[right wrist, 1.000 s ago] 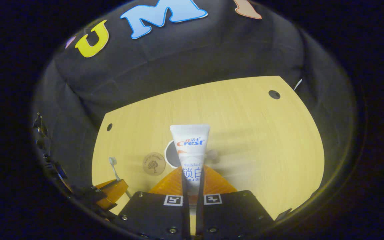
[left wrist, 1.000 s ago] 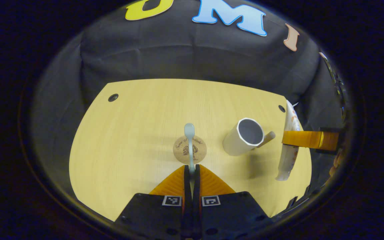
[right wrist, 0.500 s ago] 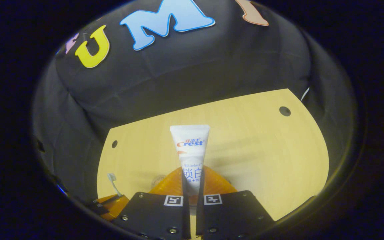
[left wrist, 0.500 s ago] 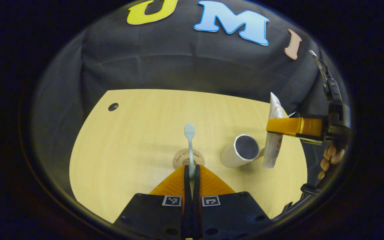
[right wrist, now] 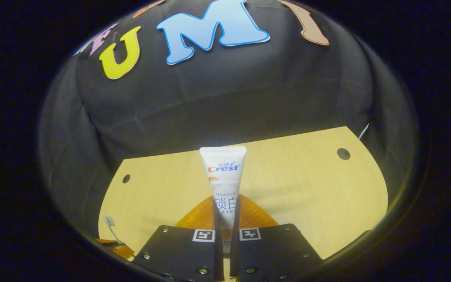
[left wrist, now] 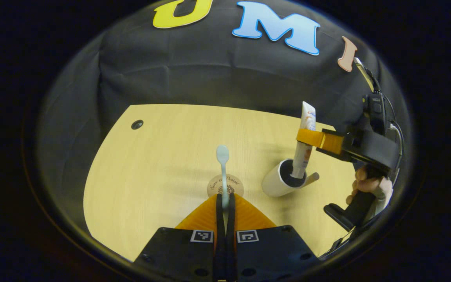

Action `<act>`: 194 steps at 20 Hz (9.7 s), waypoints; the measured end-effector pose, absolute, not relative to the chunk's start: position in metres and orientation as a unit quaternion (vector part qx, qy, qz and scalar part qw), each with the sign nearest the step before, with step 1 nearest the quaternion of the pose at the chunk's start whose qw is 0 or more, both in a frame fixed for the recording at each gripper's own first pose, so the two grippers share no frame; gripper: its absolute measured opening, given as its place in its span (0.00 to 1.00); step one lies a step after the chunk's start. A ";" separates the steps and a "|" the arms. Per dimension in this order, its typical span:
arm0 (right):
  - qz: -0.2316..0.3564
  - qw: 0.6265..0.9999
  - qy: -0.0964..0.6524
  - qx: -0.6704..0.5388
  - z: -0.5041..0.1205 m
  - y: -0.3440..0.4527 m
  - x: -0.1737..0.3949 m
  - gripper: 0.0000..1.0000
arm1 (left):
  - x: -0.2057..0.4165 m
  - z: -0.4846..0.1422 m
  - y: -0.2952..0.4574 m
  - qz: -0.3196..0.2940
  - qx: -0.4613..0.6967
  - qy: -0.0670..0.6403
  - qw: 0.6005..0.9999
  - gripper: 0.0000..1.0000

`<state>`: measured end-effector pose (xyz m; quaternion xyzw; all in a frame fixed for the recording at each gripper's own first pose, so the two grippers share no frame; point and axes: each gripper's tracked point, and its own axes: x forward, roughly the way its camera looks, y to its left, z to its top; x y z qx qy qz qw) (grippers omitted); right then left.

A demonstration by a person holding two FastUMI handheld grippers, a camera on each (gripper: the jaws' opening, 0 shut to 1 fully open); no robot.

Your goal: Put the toothbrush and toothpaste on the desktop into the cup, then pick up the cup and place it on the coaster on the desktop.

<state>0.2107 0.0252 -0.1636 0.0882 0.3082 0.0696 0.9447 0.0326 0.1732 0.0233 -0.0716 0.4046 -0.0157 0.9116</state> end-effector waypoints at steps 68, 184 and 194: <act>-0.025 0.971 0.210 0.107 -0.137 -0.161 0.104 0.67 | 0.171 0.112 0.054 -0.167 -0.156 0.219 0.949 0.07; 0.411 0.741 0.453 -0.278 -0.243 0.074 0.139 0.23 | -0.044 0.055 0.328 0.283 -0.161 0.213 0.921 0.90; 0.406 0.734 0.449 -0.308 -0.236 0.098 0.122 0.22 | -0.035 0.067 0.347 0.325 -0.179 0.205 0.906 0.90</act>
